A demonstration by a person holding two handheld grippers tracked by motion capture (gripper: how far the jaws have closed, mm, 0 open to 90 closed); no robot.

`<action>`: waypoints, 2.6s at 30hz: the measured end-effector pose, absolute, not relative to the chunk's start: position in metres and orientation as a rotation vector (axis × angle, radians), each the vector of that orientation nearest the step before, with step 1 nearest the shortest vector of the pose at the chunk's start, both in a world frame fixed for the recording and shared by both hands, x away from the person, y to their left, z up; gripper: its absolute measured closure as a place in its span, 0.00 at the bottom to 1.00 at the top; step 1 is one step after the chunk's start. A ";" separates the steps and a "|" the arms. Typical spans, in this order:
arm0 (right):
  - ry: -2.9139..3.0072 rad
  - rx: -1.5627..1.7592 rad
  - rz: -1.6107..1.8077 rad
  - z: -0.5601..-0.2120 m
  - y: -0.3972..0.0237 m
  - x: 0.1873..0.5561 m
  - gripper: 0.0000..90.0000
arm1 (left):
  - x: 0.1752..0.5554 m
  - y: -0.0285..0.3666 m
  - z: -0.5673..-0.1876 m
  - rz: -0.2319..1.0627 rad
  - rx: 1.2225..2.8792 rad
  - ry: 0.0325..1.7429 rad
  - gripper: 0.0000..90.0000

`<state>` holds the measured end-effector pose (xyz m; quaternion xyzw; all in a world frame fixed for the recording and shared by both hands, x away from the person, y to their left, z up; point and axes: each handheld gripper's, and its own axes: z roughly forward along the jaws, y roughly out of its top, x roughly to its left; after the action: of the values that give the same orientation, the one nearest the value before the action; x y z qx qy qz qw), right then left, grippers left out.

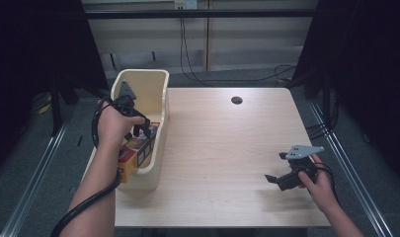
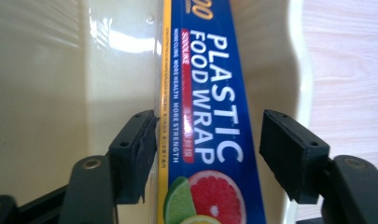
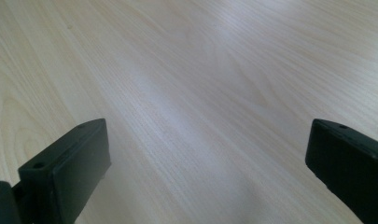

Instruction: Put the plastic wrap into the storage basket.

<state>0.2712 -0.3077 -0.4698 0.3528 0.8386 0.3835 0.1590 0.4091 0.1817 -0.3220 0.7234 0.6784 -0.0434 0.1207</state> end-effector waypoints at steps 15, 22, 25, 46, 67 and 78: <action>2.394 1.016 1.095 -0.469 -0.308 0.271 0.00 | 0.409 0.167 -0.302 -0.085 2.098 1.844 0.15; 2.393 1.014 1.095 -0.469 -0.308 0.270 0.00 | 0.408 0.156 -0.294 -0.074 2.107 1.777 0.12; 2.393 1.014 1.093 -0.469 -0.308 0.270 0.00 | 0.407 0.151 -0.291 -0.088 2.096 1.751 0.11; 2.416 0.984 1.085 -0.470 -0.304 0.270 0.00 | 0.399 0.117 -0.281 -0.104 2.139 1.598 0.06; 2.423 0.985 1.087 -0.470 -0.304 0.270 0.00 | 0.391 0.085 -0.302 -0.143 2.223 1.447 0.05; 2.425 0.981 1.083 -0.471 -0.304 0.270 0.00 | 0.387 0.070 -0.317 -0.166 2.258 1.399 0.05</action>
<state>0.2704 -0.3037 -0.4705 0.3423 0.8462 0.3779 0.1546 0.3866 0.0699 -0.3167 0.8241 0.5106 -0.0605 0.2375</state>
